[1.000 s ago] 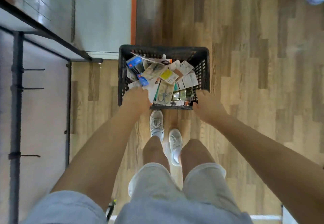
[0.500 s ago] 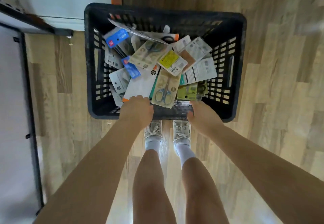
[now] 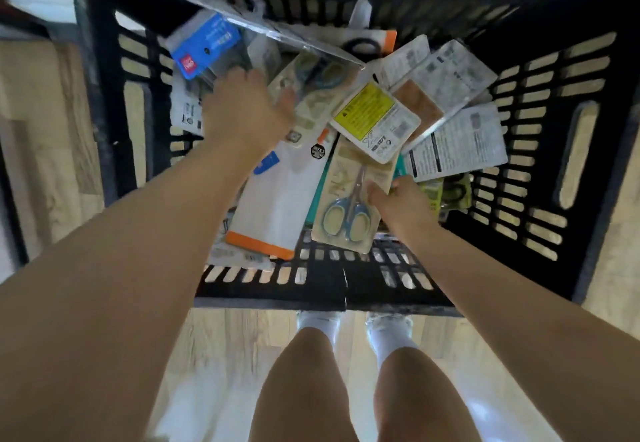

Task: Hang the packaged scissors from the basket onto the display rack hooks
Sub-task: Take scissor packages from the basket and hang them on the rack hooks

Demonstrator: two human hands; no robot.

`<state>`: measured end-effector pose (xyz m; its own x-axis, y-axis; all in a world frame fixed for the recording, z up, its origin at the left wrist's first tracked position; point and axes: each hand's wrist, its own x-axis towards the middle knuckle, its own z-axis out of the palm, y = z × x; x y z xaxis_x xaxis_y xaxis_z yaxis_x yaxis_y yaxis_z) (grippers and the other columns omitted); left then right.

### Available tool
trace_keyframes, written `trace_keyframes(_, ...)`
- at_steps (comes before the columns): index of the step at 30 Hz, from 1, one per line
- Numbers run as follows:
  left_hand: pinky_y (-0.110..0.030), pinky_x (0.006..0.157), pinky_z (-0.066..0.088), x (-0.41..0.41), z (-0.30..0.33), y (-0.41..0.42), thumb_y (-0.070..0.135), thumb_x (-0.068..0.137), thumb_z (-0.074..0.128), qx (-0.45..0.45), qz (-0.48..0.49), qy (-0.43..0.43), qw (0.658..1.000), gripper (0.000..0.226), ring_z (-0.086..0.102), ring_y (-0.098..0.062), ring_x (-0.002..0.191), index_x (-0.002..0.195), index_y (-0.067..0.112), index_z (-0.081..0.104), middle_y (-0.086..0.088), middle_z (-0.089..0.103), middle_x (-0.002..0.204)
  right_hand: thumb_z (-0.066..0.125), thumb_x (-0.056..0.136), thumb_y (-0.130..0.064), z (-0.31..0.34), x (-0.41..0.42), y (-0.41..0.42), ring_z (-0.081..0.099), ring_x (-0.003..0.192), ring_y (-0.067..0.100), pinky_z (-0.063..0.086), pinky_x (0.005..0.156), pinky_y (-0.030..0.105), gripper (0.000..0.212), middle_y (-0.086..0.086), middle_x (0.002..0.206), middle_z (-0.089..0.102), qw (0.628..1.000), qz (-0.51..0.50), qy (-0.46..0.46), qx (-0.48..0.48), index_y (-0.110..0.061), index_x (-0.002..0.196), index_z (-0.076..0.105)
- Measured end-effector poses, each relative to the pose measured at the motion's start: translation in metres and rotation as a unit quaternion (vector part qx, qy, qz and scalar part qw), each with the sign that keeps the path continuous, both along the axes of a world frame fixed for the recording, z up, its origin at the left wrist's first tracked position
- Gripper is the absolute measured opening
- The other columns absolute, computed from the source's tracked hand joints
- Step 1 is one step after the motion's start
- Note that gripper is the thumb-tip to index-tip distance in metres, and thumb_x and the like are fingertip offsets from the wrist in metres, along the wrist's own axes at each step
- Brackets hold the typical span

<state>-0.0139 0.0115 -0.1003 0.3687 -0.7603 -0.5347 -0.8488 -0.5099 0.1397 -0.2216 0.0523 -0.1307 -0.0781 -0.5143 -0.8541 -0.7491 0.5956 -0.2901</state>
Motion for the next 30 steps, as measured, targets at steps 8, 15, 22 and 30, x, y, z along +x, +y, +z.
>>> trace_keyframes(8, -0.051, 0.108, 0.026, -0.019, -0.036, -0.032, 0.076, 0.072, 0.054, 0.171, 0.022, -0.032, 0.984, 0.099, 0.024, -0.037, 0.137, 0.142, 0.009, 0.032, -0.021, 0.027, 0.147, 0.064, 0.088, -0.031, -0.021, 0.001, -0.017, 0.062, 0.088, 0.022, 0.052, 0.078, 0.036, 0.027, 0.007, 0.092, 0.063, 0.993, -0.115, -0.039, 0.011, -0.006, 0.095, 0.056)
trace_keyframes(15, -0.043, 0.105, 0.028, -0.029, -0.024, -0.023, 0.049, 0.079, 0.069, 0.097, 0.161, 0.029, 0.982, 0.079, 0.034, -0.031, 0.132, 0.136, 0.007, 0.034, -0.012, 0.041, 0.141, 0.055, 0.095, -0.025, -0.002, -0.001, -0.011, 0.061, 0.094, 0.021, 0.05, 0.073, 0.03, 0.014, 0.004, 0.107, 0.063, 0.979, -0.165, -0.093, 0.075, -0.012, 0.101, 0.057)
trace_keyframes(22, -0.02, 0.075, 0.05, -0.032, 0.002, 0.024, 0.012, 0.086, 0.065, 0.016, 0.4, 0.214, 0.891, 0.028, 0.057, -0.018, 0.101, 0.111, 0.005, 0.053, -0.004, 0.061, 0.102, 0.052, 0.096, -0.018, 0.046, -0.01, 0.004, 0.061, 0.105, 0.028, 0.05, 0.092, 0.05, 0.023, 0.009, 0.117, 0.064, 0.975, -0.2, -0.072, 0.058, -0.011, 0.118, 0.054)
trace_keyframes(30, -0.034, 0.083, 0.05, -0.029, 0.095, 0.08, 0.009, 0.087, 0.065, 0.026, 0.447, 0.294, 0.845, 0.026, 0.061, -0.026, 0.098, 0.112, 0.009, 0.056, -0.011, 0.062, 0.11, 0.05, 0.097, -0.015, 0.14, -0.023, 0.001, 0.062, 0.1, 0.027, 0.05, 0.092, 0.048, 0.015, 0.003, 0.106, 0.064, 0.98, -0.178, -0.092, -0.004, -0.015, 0.111, 0.057)
